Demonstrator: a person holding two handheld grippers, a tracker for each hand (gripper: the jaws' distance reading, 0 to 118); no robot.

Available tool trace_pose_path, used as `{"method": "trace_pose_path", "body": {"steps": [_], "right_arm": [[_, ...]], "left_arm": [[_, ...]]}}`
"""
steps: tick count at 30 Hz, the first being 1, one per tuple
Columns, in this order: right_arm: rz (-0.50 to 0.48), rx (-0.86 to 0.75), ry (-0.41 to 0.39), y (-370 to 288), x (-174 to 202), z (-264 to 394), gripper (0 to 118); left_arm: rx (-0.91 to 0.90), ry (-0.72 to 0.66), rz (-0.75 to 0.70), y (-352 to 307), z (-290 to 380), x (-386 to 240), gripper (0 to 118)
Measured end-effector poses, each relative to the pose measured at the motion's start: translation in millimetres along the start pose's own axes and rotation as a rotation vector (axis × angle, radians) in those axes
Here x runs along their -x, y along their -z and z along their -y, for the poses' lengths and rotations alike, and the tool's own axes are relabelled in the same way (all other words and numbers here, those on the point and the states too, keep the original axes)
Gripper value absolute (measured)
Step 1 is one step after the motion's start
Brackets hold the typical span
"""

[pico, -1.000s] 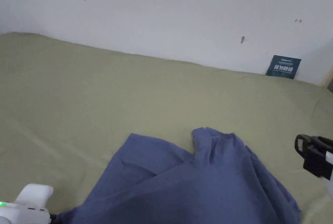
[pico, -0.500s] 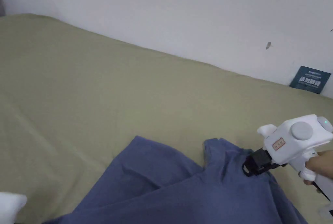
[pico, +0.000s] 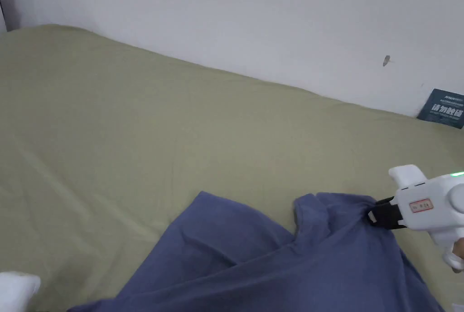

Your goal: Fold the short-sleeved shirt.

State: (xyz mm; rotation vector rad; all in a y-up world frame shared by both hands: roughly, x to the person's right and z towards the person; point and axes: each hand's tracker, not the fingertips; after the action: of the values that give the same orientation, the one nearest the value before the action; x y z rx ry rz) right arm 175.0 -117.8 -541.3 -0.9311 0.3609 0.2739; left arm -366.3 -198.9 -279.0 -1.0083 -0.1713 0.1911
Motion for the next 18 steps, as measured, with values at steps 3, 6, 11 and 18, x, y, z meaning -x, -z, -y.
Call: {"method": "trace_pose_path", "body": {"steps": [3, 6, 11, 18], "right_arm": [[0.026, -0.162, 0.025, -49, 8, 3, 2], [0.080, -0.309, -0.007, -98, 22, 4, 2], [0.130, -0.489, 0.082, -170, 22, -16, 2], [0.230, -0.598, 0.088, -230, 9, -66, 2]], "left_arm": [[-0.082, -0.006, 0.035, -20, -15, -1, 1], [-0.159, 0.030, 0.070, -45, -42, -8, 1], [-0.303, 0.124, 0.075, -84, -110, -26, 1], [-0.448, 0.206, 0.037, -120, -210, -45, 1]]}}
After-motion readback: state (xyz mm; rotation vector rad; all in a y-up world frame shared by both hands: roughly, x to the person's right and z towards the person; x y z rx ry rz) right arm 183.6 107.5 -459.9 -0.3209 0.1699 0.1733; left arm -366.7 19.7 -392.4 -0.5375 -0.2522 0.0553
